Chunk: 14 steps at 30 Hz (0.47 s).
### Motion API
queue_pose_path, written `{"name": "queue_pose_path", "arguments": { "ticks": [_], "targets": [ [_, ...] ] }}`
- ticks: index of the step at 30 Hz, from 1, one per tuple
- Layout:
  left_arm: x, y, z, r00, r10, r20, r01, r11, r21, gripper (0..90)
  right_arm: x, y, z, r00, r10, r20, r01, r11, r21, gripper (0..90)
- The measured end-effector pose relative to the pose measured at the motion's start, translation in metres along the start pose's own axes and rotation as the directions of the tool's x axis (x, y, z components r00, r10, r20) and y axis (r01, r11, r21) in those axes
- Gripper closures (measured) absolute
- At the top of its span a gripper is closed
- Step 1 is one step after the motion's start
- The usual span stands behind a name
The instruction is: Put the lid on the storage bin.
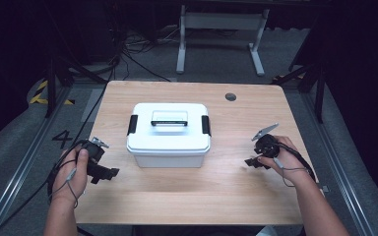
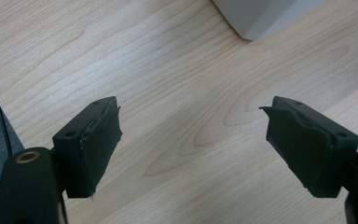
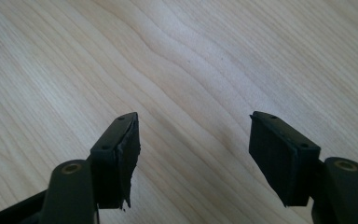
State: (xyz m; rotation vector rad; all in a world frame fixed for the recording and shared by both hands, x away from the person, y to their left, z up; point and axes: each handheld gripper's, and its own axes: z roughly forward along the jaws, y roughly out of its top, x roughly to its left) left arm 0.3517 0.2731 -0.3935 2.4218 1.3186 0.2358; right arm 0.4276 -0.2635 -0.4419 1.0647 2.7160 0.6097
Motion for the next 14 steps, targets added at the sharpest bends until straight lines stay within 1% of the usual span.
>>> {"name": "queue_pose_path", "arguments": {
  "ticks": [1,4,5,6,7,8,11,14],
  "targets": [
    [0.0000,0.0000,0.0000,1.0000,0.000,0.000,0.000,1.0000,0.000,18.3,0.0000,0.0000,0.0000,1.0000,0.000,0.000,0.000,1.000,0.000,33.5],
    [0.0002,0.0020,0.0007,1.0000,-0.002,-0.002,0.002,1.0000,0.004,18.2,0.0008,-0.0038,0.0037,1.0000,0.004,-0.005,-0.004,1.000,0.023,31.7],
    [0.0002,0.0020,0.0007,1.0000,-0.002,-0.002,0.002,1.0000,0.004,18.2,0.0007,-0.0044,0.0044,1.0000,0.001,0.001,-0.001,1.000,0.030,31.4],
    [0.0011,0.0029,0.0014,0.9999,0.007,-0.010,-0.007,0.9999,0.010,18.2,0.0010,-0.0054,0.0052,1.0000,-0.001,0.004,0.001,0.999,0.036,31.1],
    [0.0011,0.0029,0.0014,0.9999,0.007,-0.010,-0.007,0.9999,0.010,18.2,0.0010,-0.0054,0.0052,1.0000,-0.001,0.004,0.001,0.999,0.036,31.1],
    [0.0010,0.0030,0.0024,0.9999,-0.004,-0.010,0.004,0.9999,0.012,18.2,0.0009,-0.0058,0.0055,1.0000,-0.005,0.006,0.005,0.999,0.039,30.7],
    [0.0027,0.0038,0.0038,0.9999,-0.010,-0.009,0.010,0.9996,0.026,18.2,0.0010,-0.0069,0.0061,0.9999,-0.005,0.011,0.004,0.999,0.044,30.1],
    [0.0035,0.0049,0.0069,0.9993,-0.035,-0.013,0.036,0.9985,0.041,18.2,0.0005,-0.0084,0.0073,0.9997,-0.005,0.022,0.005,0.999,0.038,30.1]
  ]
}}
